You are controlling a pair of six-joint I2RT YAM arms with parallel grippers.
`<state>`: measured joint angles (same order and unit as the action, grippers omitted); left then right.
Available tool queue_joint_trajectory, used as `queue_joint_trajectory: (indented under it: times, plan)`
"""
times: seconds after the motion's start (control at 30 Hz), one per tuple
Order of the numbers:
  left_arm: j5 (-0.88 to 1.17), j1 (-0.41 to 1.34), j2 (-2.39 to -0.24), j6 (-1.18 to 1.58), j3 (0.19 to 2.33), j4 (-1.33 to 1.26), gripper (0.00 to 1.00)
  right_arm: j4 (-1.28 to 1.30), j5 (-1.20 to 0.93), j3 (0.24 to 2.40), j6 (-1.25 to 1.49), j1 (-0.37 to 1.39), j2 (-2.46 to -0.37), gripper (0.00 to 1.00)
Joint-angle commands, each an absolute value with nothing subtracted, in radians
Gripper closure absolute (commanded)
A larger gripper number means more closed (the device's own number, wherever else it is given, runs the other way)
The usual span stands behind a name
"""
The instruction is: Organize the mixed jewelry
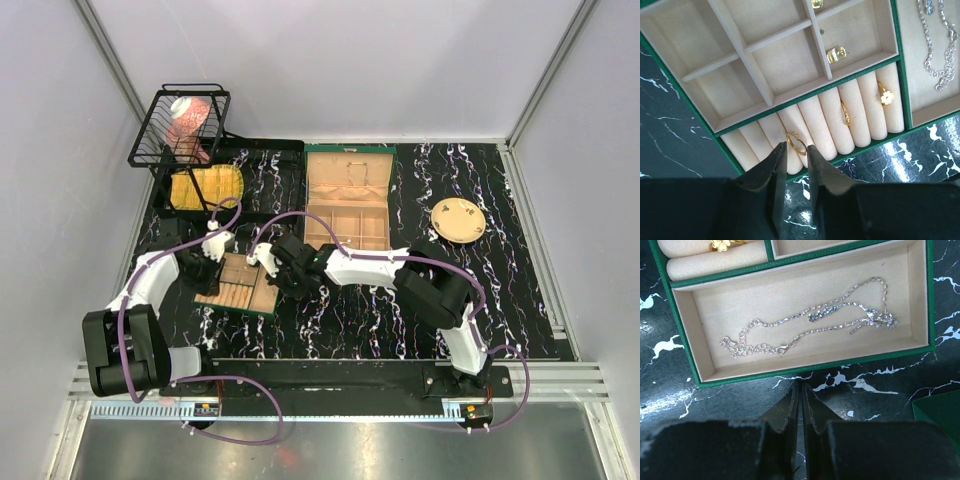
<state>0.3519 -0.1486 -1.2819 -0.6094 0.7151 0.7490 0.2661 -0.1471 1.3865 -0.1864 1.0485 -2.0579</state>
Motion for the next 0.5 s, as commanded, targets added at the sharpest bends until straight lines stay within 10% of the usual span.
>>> queue_joint_trajectory:
  times: [0.0,0.47]
  plan:
    - [0.365,-0.146,-1.243,-0.606,0.787,0.772,0.75,0.245,-0.129,1.376,-0.199,1.06,-2.013,0.88]
    - [0.38,-0.146,-1.259,-0.595,0.785,0.773,0.77,0.242,-0.129,1.374,-0.204,1.058,-2.016,0.89]
